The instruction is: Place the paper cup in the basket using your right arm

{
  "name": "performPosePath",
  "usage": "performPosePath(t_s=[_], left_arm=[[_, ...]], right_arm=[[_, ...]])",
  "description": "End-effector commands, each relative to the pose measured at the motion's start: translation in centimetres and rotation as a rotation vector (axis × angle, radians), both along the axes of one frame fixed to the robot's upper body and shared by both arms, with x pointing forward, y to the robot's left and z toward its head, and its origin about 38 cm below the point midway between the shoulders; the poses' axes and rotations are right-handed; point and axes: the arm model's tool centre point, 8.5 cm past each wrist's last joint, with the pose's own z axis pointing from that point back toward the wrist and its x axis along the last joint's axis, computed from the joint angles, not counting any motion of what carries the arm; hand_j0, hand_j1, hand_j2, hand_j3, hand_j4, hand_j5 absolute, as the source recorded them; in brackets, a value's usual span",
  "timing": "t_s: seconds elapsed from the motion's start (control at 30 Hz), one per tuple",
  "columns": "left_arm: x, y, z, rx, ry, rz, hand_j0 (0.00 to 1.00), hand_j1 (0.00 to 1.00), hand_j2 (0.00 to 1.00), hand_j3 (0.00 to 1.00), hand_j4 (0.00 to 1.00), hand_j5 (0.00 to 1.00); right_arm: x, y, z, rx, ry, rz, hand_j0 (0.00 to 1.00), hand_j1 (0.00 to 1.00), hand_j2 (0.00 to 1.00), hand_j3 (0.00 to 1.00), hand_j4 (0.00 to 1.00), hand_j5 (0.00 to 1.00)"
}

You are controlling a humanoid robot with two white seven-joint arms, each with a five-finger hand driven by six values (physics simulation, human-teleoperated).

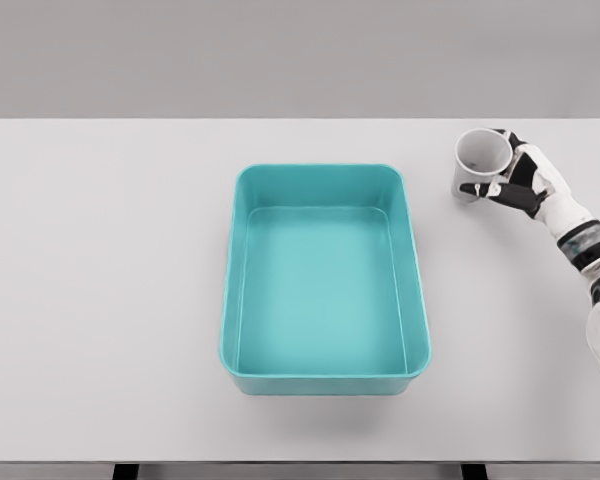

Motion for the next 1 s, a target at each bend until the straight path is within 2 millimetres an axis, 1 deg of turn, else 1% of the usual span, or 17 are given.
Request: performPosePath(t_s=[0.0,0.1,0.17,0.2,0.27,0.37,0.4,0.43,0.57,0.7,0.77,0.9,0.97], left_arm=[[0.0,0.0,0.0,0.0,0.0,0.0,1.0,1.0,1.0,1.0,1.0,1.0],[0.0,0.0,0.0,0.0,0.0,0.0,1.0,1.0,1.0,1.0,1.0,1.0],[0.0,0.0,0.0,0.0,0.0,0.0,1.0,1.0,1.0,1.0,1.0,1.0],[0.0,0.0,0.0,0.0,0.0,0.0,1.0,1.0,1.0,1.0,1.0,1.0],[0.0,0.0,0.0,0.0,0.0,0.0,1.0,1.0,1.0,1.0,1.0,1.0],[0.0,0.0,0.0,0.0,0.0,0.0,1.0,1.0,1.0,1.0,1.0,1.0],[0.0,0.0,0.0,0.0,0.0,0.0,1.0,1.0,1.0,1.0,1.0,1.0],[0.0,0.0,0.0,0.0,0.0,0.0,1.0,1.0,1.0,1.0,1.0,1.0],[0.0,0.0,0.0,0.0,0.0,0.0,1.0,1.0,1.0,1.0,1.0,1.0],[0.0,0.0,0.0,0.0,0.0,0.0,1.0,1.0,1.0,1.0,1.0,1.0],[0.0,0.0,0.0,0.0,0.0,0.0,1.0,1.0,1.0,1.0,1.0,1.0],[0.0,0.0,0.0,0.0,0.0,0.0,1.0,1.0,1.0,1.0,1.0,1.0],[0.0,0.0,0.0,0.0,0.0,0.0,1.0,1.0,1.0,1.0,1.0,1.0]], right_arm=[[0.1,0.3,1.6,-0.012,-0.083,0.014,0.55,0.55,0.55,0.55,0.55,0.55],[-0.8,0.9,1.9,-0.025,-0.111,0.035,0.54,0.54,0.54,0.54,0.54,0.54],[-1.5,0.7,2.3,-0.047,-0.148,0.044,0.54,0.54,0.54,0.54,0.54,0.54],[-1.7,0.9,2.5,-0.052,-0.165,0.052,0.54,0.54,0.54,0.54,0.54,0.54],[-2.4,1.5,3.3,-0.066,-0.218,0.073,0.54,0.54,0.54,0.54,0.54,0.54],[-3.3,1.5,4.3,-0.103,-0.298,0.093,0.54,0.54,0.54,0.54,0.54,0.54],[-4.0,1.8,4.6,-0.127,-0.338,0.109,0.54,0.54,0.54,0.54,0.54,0.54],[-4.2,2.2,4.8,-0.15,-0.352,0.121,0.54,0.54,0.54,0.54,0.54,0.54],[-5.2,4.2,6.9,-0.248,-0.441,0.181,0.54,0.54,0.54,0.54,0.54,0.54],[-5.7,6.2,9.0,-0.299,-0.516,0.228,0.54,0.54,0.54,0.54,0.54,0.54],[-5.9,7.0,9.5,-0.328,-0.538,0.249,0.54,0.54,0.54,0.54,0.54,0.54],[-6.6,10.5,10.7,-0.424,-0.597,0.344,0.54,0.54,0.54,0.54,0.54,0.54],[-7.1,11.7,11.7,-0.447,-0.636,0.387,0.54,0.54,0.54,0.54,0.54,0.54]])
